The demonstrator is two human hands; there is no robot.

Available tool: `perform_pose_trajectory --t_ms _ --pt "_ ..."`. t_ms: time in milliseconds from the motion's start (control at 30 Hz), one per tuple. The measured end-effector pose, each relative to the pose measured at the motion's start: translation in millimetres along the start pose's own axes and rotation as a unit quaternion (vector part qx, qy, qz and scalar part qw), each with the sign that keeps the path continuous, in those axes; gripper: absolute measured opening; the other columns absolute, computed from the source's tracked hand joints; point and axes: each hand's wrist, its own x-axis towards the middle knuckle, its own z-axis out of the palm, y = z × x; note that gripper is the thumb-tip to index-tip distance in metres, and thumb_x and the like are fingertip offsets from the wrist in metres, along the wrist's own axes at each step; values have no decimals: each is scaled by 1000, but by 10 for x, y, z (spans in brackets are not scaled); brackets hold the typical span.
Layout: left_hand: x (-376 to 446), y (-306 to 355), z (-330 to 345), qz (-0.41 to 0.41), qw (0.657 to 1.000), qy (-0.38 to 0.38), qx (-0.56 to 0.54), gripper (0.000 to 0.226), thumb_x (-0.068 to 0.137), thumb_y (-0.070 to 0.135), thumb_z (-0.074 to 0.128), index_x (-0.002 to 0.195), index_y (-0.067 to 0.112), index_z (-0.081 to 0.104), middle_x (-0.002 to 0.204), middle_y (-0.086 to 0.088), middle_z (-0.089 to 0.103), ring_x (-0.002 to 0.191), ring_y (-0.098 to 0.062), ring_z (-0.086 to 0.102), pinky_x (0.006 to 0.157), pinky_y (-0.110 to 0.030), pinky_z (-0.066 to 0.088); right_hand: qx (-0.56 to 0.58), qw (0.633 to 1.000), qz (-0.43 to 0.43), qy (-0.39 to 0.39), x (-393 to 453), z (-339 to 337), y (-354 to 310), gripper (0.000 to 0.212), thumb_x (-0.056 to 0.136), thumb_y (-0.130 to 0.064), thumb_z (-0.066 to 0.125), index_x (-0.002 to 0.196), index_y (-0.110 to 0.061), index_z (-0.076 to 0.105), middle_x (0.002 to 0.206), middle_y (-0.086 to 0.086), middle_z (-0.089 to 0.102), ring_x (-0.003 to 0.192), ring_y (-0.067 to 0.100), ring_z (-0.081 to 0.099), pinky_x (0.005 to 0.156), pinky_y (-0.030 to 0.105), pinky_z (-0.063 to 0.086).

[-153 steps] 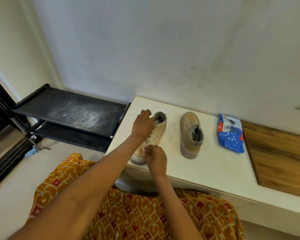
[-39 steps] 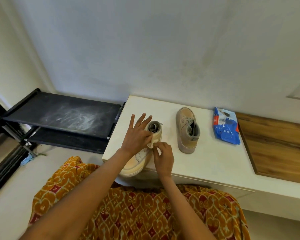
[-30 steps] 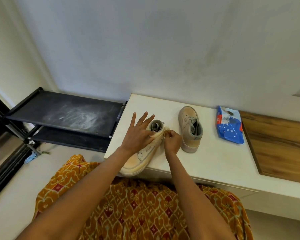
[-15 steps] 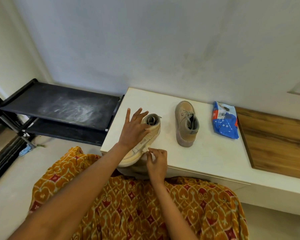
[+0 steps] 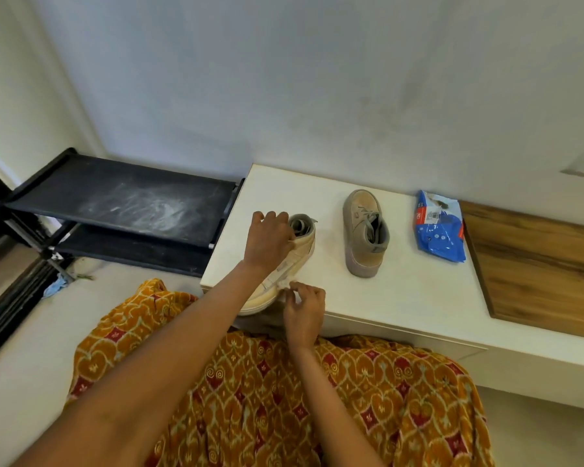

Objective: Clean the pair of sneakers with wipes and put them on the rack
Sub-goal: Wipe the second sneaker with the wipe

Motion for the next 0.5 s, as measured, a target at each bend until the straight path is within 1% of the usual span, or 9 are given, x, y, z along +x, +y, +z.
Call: perform_pose_trajectory --t_ms 67,100,167,233,333,400,433,500 --pt "14 8 -16 -3 1000 -6 6 24 90 32 51 90 17 69 93 -1 58 86 -20 54 88 -36 33 -28 998 -51 -25 -2 -67 65 17 83 -14 68 99 -14 71 98 1 67 99 16 53 80 31 49" --pt "18 10 -23 -4 1000 -10 5 23 90 32 51 88 18 70 92 -1 58 84 -20 54 88 -35 32 -29 998 -52 -25 58 -107 78 16 83 -15 67 99 -14 71 98 1 66 98 16 53 80 32 50" --pt "20 20 -41 -7 1000 -22 -5 20 88 30 53 84 18 69 91 -2 58 81 -20 55 87 -35 30 3 1000 -10 6 271 -171 46 16 86 -16 64 101 -13 68 101 4 64 97 18 56 80 29 49" --pt "33 35 -65 -10 999 -31 -13 18 87 28 56 83 17 70 91 -2 59 79 -21 56 86 -34 29 43 998 41 35 552 -201 -60 18 90 -15 59 105 -9 67 104 7 65 97 21 58 80 25 43" --pt "64 39 -97 -14 999 -43 -16 16 86 27 59 83 16 71 89 -2 60 77 -22 57 82 -32 29 81 993 80 33 789 -142 -236 18 93 -13 53 104 -6 66 103 8 68 92 20 61 74 18 39" --pt "67 31 -95 -20 998 -47 -27 16 85 27 59 82 16 71 88 -2 60 75 -22 57 81 -31 29 93 990 96 44 730 -77 -271 17 93 -10 53 102 -5 66 100 9 69 88 19 62 72 15 39" --pt "68 25 -85 -22 998 -45 -36 16 85 26 59 82 16 71 87 -2 61 75 -22 57 81 -31 29 97 990 86 48 653 -48 -253 16 93 -10 55 101 -5 67 99 9 69 88 19 62 73 15 40" --pt "63 13 -72 -25 998 -43 -50 16 85 25 59 84 17 72 88 -2 61 76 -21 57 85 -31 30 83 995 40 38 447 -24 -189 14 90 -11 59 100 -8 68 98 6 69 89 18 62 76 20 47"
